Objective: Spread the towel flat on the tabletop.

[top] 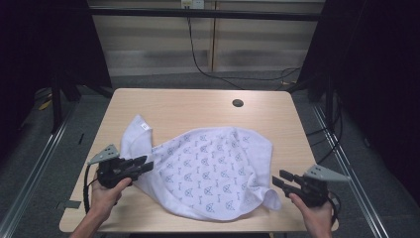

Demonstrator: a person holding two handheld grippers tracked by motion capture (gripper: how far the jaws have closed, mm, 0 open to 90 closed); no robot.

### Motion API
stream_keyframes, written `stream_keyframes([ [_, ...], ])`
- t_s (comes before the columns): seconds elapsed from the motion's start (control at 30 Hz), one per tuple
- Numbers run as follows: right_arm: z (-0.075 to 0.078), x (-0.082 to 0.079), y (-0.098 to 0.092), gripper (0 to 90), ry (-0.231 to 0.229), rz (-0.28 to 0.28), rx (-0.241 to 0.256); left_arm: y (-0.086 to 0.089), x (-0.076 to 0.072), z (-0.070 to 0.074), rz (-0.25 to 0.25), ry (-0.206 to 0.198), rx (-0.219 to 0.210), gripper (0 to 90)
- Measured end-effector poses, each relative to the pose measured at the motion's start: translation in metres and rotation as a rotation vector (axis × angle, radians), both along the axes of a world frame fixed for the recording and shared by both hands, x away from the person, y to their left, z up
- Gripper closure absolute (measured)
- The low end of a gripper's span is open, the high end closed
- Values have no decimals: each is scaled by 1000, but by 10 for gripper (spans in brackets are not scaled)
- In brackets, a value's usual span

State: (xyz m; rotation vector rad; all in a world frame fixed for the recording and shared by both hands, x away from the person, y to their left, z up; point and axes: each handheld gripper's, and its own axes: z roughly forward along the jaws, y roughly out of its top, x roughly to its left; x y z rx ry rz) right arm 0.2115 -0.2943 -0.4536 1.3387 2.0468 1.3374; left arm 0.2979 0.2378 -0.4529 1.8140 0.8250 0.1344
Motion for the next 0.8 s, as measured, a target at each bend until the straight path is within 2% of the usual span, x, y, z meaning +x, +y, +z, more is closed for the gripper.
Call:
stream_keyframes([
  [0.03,-12,19,3,572,34,13,-28,-4,-1,-7,-3,17,5,601],
  [0.1,-23,31,7,555,70,25,-57,-4,-3,-15,-19,38,45,584],
  [0.13,-23,31,7,555,70,25,-57,-4,-3,-15,-19,38,45,574],
  [0.17,-29,37,8,548,86,32,-58,-2,-6,-20,-15,41,74,574],
  [0.2,-41,43,14,514,123,35,-99,3,-8,-26,-13,52,112,570],
  [0.23,-41,43,14,514,123,35,-99,3,-8,-26,-13,52,112,566],
  [0.27,-48,42,18,482,137,46,-151,9,-10,-33,1,66,142,563],
  [0.3,-49,40,20,467,144,55,-168,11,-9,-36,1,82,154,561],
  [0.4,-51,37,24,466,129,50,-197,11,-7,-40,3,99,178,558],
  [0.43,-52,36,28,494,105,51,-255,10,-4,-47,-6,116,212,584],
  [0.47,-51,36,30,515,104,50,-272,8,-3,-49,-13,117,224,611],
  [0.5,-51,38,30,596,101,52,-273,8,-2,-51,-19,112,233,642],
  [0.53,-50,40,28,741,93,51,-283,8,-1,-50,-16,113,232,677],
  [0.57,-50,42,26,831,98,31,-287,9,-1,-49,-18,117,226,711],
  [0.63,-49,44,23,842,113,27,-275,9,-1,-49,-20,117,219,764],
  [0.67,-47,54,15,861,114,4,-293,10,-3,-46,-23,113,209,781],
  [0.73,-43,62,7,862,111,-17,-248,9,-7,-43,-41,120,175,793],
  [0.8,-38,68,3,862,95,-38,-238,9,-9,-42,-47,107,180,794],
])
